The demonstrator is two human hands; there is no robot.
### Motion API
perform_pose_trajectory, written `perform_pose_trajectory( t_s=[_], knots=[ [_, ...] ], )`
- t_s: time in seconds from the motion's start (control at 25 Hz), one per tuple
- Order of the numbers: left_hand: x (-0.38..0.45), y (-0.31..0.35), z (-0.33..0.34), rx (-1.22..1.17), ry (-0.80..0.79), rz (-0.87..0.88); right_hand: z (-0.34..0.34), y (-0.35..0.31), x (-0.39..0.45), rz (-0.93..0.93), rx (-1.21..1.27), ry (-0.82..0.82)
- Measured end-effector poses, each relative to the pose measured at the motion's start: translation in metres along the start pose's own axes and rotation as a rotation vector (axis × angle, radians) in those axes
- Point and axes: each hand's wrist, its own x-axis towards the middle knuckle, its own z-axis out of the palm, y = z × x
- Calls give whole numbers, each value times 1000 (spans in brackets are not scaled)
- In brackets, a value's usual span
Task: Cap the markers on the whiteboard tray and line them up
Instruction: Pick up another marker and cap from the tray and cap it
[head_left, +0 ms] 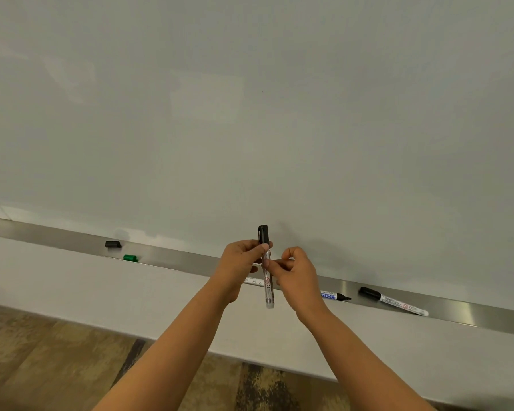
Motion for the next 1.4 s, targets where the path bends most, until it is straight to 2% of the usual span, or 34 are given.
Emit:
perform_pose_trajectory(
  t_s=[0.08, 0.32, 0.52, 0.68, 0.8, 0.92, 1.0, 1.16, 1.4],
  knots=[
    [-1, 1, 1, 18, 45, 31, 0, 1, -1, 8, -13, -8],
    [5, 8, -4, -12, 164, 71, 2, 10, -10, 57, -40, -164],
    [0, 10, 1, -132, 93, 53, 1, 9, -10, 48, -11, -178],
    [1, 15, 1, -325, -21, -17, 0, 8, -9, 50, 37, -163],
    [3, 14, 4, -313, -68, 50, 1, 7, -8, 49, 81, -159],
    [7, 14, 5, -295, -44, 110, -4, 10, -8, 45, 78, -171],
    [10, 14, 0, -352, -58, 88, -16, 15, -6, 79, 120, -126],
    [14, 17, -14, -447, -151, -59, -53, 27, -1, 194, 286, 69],
    [16, 20, -14, -340, -165, -213, -73, 26, 6, 217, 365, 161]
  ],
)
